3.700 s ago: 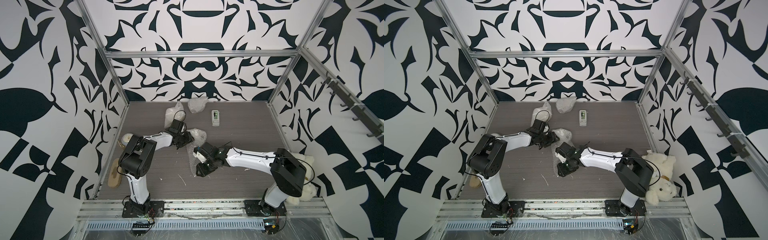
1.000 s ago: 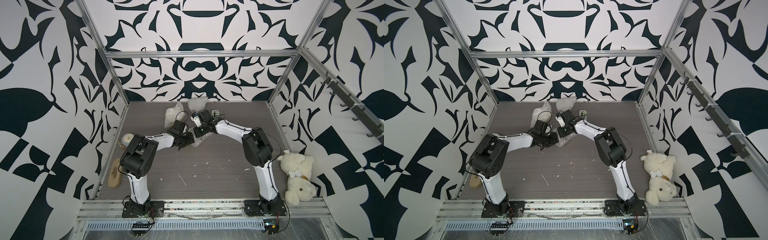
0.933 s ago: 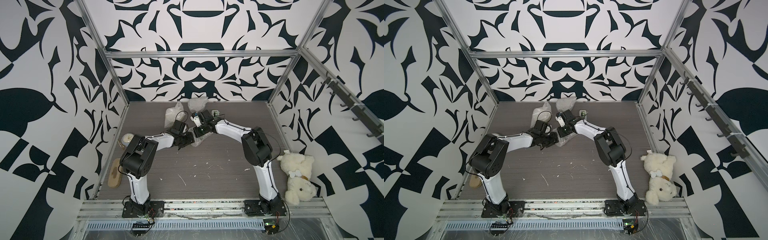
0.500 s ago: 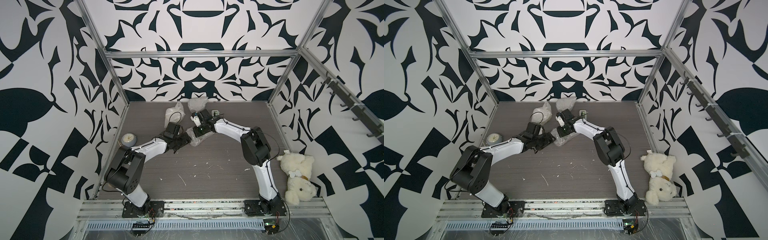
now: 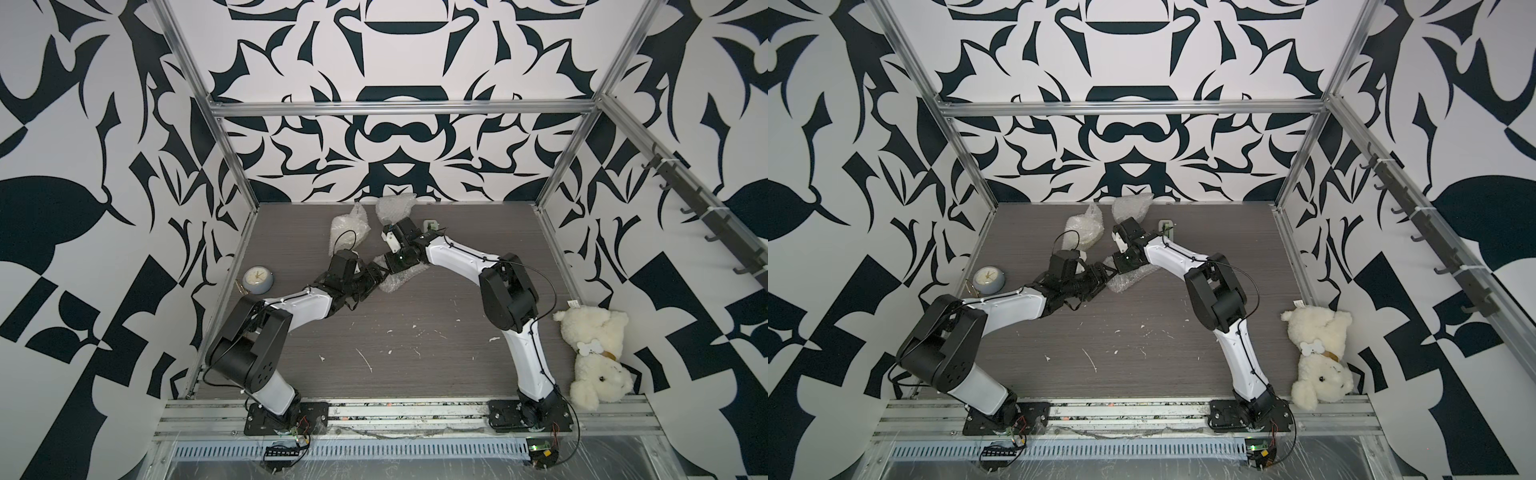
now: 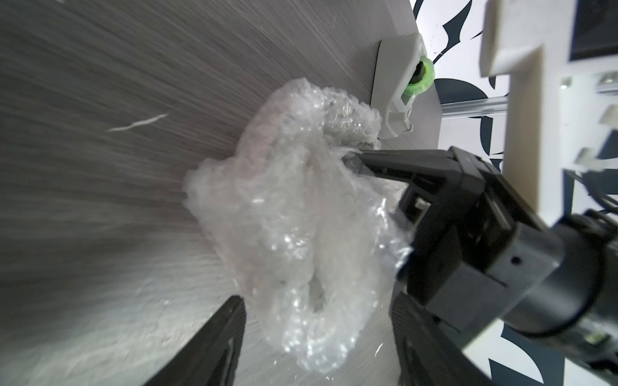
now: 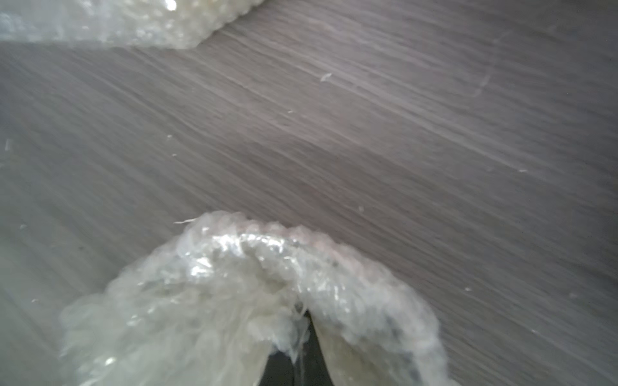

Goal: Wrap bowls in bubble wrap
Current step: Wrap the bowl in bubble wrap.

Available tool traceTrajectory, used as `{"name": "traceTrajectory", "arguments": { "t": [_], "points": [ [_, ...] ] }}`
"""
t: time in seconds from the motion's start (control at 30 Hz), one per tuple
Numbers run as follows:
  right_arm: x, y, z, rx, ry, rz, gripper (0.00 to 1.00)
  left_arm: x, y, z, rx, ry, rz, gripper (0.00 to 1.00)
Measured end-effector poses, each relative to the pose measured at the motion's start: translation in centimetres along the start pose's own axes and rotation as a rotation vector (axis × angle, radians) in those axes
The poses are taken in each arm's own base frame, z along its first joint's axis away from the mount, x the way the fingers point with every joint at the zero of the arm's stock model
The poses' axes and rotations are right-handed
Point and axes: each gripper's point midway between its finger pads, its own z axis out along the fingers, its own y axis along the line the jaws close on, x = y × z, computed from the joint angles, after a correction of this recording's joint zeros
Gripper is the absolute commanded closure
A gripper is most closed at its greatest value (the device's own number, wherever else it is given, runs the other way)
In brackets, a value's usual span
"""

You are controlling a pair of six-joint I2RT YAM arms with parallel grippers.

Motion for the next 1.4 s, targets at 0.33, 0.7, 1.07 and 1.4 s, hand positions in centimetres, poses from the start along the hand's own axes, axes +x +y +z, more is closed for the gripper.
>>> {"name": "traceTrajectory", "arguments": {
  "t": [0.33,0.7,1.07,1.4],
  "points": [
    [0.2,0.4,0.1,-0.013,-0.006,0.015,1.0,-0.6,2.1,2.5,-0.073,0.029,-0.014,0.29],
    [2.4,1.9,-1.2,-0.066,0.013,0.016,1.0,-5.1,5.0,2.6,-0.127,0.024,-0.018,0.35],
    [2.9,2.3,-3.6,-0.124,0.027,0.089,1.0,-6.2,3.9,4.7,-0.093,0.088,0.063,0.4],
    [2.1,0.2,-5.5,-0.171,0.044,0.187,1.0,-6.0,3.9,4.8,-0.091,0.093,0.126,0.41]
  ]
}}
